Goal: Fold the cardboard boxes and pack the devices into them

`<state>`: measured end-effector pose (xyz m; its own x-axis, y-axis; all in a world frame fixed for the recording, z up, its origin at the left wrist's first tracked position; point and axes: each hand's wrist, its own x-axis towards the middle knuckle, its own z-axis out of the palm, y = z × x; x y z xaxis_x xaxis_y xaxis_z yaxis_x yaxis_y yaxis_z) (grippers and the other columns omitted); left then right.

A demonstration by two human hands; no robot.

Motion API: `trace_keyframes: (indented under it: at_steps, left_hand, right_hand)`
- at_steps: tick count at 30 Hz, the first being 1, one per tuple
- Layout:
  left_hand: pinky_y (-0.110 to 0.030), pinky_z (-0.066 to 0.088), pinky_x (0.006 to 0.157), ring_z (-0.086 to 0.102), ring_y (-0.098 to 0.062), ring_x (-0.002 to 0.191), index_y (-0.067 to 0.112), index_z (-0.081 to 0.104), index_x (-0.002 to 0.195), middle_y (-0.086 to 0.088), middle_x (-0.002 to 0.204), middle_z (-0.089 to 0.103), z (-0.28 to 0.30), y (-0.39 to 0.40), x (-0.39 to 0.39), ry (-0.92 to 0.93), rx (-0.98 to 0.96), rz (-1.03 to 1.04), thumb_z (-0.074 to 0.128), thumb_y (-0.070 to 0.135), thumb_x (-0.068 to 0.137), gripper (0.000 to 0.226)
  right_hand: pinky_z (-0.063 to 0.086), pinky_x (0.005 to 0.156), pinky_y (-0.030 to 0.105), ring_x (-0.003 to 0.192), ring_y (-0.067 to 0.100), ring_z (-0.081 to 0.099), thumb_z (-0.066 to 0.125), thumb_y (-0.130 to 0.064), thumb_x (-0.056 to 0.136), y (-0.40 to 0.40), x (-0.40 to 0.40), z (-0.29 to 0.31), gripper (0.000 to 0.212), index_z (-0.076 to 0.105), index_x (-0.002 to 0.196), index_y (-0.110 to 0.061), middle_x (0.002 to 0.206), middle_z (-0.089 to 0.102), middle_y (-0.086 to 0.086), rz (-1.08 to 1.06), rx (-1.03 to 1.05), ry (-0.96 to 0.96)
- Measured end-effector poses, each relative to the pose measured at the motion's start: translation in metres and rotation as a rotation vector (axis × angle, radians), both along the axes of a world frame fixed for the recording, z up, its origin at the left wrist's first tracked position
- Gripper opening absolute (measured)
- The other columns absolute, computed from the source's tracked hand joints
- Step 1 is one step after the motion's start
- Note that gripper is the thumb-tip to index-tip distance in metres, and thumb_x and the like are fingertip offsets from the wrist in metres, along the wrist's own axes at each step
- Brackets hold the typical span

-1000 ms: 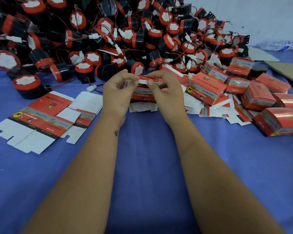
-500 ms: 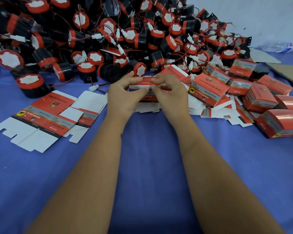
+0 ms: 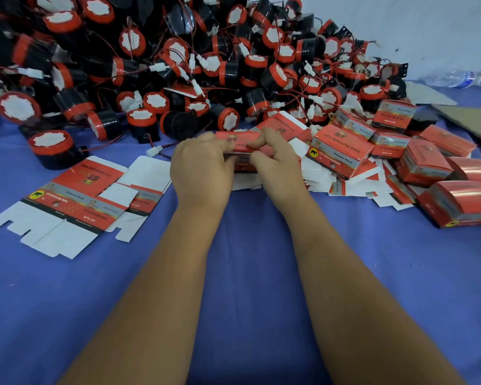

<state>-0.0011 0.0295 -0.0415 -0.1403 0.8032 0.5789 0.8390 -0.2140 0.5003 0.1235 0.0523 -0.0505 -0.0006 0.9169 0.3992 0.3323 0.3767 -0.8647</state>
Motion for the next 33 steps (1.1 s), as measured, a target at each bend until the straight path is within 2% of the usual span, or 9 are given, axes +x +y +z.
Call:
trace_keyframes:
  at_steps: [3, 6, 10, 16, 21, 24, 28, 31, 33]
  left_hand:
    - [-0.049, 0.048, 0.093, 0.061, -0.036, 0.089, 0.012, 0.078, 0.104, -0.011, 0.094, 0.072, 0.001, -0.005, 0.002, 0.036, 0.035, -0.01, 0.066, 0.018, 0.092, 0.018]
    - [-0.048, 0.048, 0.091, 0.062, -0.036, 0.089, 0.009, 0.078, 0.103, -0.011, 0.094, 0.072, 0.001, -0.006, 0.0, 0.016, 0.022, -0.013, 0.068, 0.016, 0.09, 0.017]
    - [-0.049, 0.046, 0.093, 0.065, -0.035, 0.095, 0.009, 0.077, 0.11, -0.01, 0.105, 0.072, -0.002, -0.003, 0.002, -0.037, 0.035, -0.089, 0.064, 0.008, 0.091, 0.023]
    - [-0.041, 0.037, 0.097, 0.055, -0.029, 0.114, 0.02, 0.074, 0.114, -0.001, 0.118, 0.068, -0.006, 0.003, 0.004, 0.014, -0.036, -0.024, 0.058, 0.011, 0.088, 0.032]
    - [-0.039, 0.045, 0.088, 0.057, -0.028, 0.11, 0.02, 0.073, 0.114, -0.002, 0.118, 0.067, -0.012, 0.005, 0.006, -0.062, -0.098, -0.089, 0.057, 0.011, 0.088, 0.031]
    - [-0.037, 0.044, 0.099, 0.052, -0.021, 0.123, 0.025, 0.064, 0.127, 0.003, 0.132, 0.059, -0.013, 0.006, 0.009, -0.123, -0.158, -0.243, 0.061, 0.021, 0.09, 0.038]
    - [-0.041, 0.029, 0.112, 0.036, -0.027, 0.141, 0.03, 0.043, 0.149, 0.0, 0.149, 0.048, -0.014, 0.007, 0.012, 0.129, -0.29, -0.411, 0.067, 0.031, 0.089, 0.065]
    - [-0.037, 0.039, 0.09, 0.052, -0.028, 0.117, 0.035, 0.062, 0.13, 0.001, 0.118, 0.064, -0.015, 0.009, 0.011, 0.135, -0.234, -0.37, 0.066, 0.027, 0.088, 0.043]
    - [-0.033, 0.033, 0.075, 0.05, -0.029, 0.104, 0.033, 0.072, 0.114, 0.004, 0.096, 0.053, -0.014, 0.008, 0.013, 0.163, -0.2, -0.35, 0.065, 0.026, 0.089, 0.027]
  right_hand:
    - [0.051, 0.078, 0.034, 0.084, 0.004, 0.055, 0.056, -0.01, 0.078, -0.002, 0.002, 0.0, 0.025, 0.049, 0.081, -0.034, 0.09, 0.06, -0.015, 0.025, -0.055, -0.066]
    - [0.051, 0.087, 0.042, 0.098, 0.014, 0.057, 0.064, -0.008, 0.078, -0.001, 0.004, 0.001, 0.026, 0.053, 0.09, -0.029, 0.104, 0.059, -0.004, 0.005, -0.014, -0.152]
    - [0.046, 0.077, 0.022, 0.09, 0.011, 0.053, 0.071, -0.006, 0.071, -0.002, 0.008, 0.006, 0.032, 0.056, 0.085, -0.03, 0.105, 0.05, -0.004, -0.095, 0.103, -0.125]
    - [0.048, 0.075, 0.018, 0.08, 0.006, 0.058, 0.083, -0.023, 0.074, 0.005, 0.031, 0.015, 0.023, 0.066, 0.089, -0.021, 0.105, 0.046, -0.001, -0.543, 0.226, 0.094]
    - [0.027, 0.107, 0.031, 0.117, 0.021, 0.047, 0.077, -0.033, 0.078, 0.008, 0.058, 0.018, 0.027, 0.067, 0.098, -0.019, 0.115, 0.046, -0.001, -1.033, 0.142, 0.059]
    - [0.013, 0.112, 0.04, 0.135, 0.025, 0.032, 0.072, -0.028, 0.082, 0.008, 0.058, 0.013, 0.023, 0.067, 0.103, -0.021, 0.137, 0.043, 0.003, -1.05, 0.046, -0.214]
    - [0.016, 0.109, 0.043, 0.138, 0.031, 0.031, 0.06, -0.008, 0.083, 0.003, 0.049, 0.014, 0.028, 0.07, 0.105, -0.02, 0.143, 0.043, 0.009, -0.988, 0.166, -0.4]
    - [0.027, 0.1, 0.042, 0.116, 0.033, 0.053, 0.059, -0.004, 0.079, -0.001, 0.029, 0.014, 0.022, 0.073, 0.095, -0.011, 0.116, 0.062, 0.011, -0.725, 0.4, -0.468]
    - [0.033, 0.095, 0.04, 0.102, 0.032, 0.059, 0.057, -0.007, 0.084, -0.001, 0.018, 0.012, 0.017, 0.071, 0.094, -0.007, 0.104, 0.066, 0.01, -0.46, 0.408, -0.515]
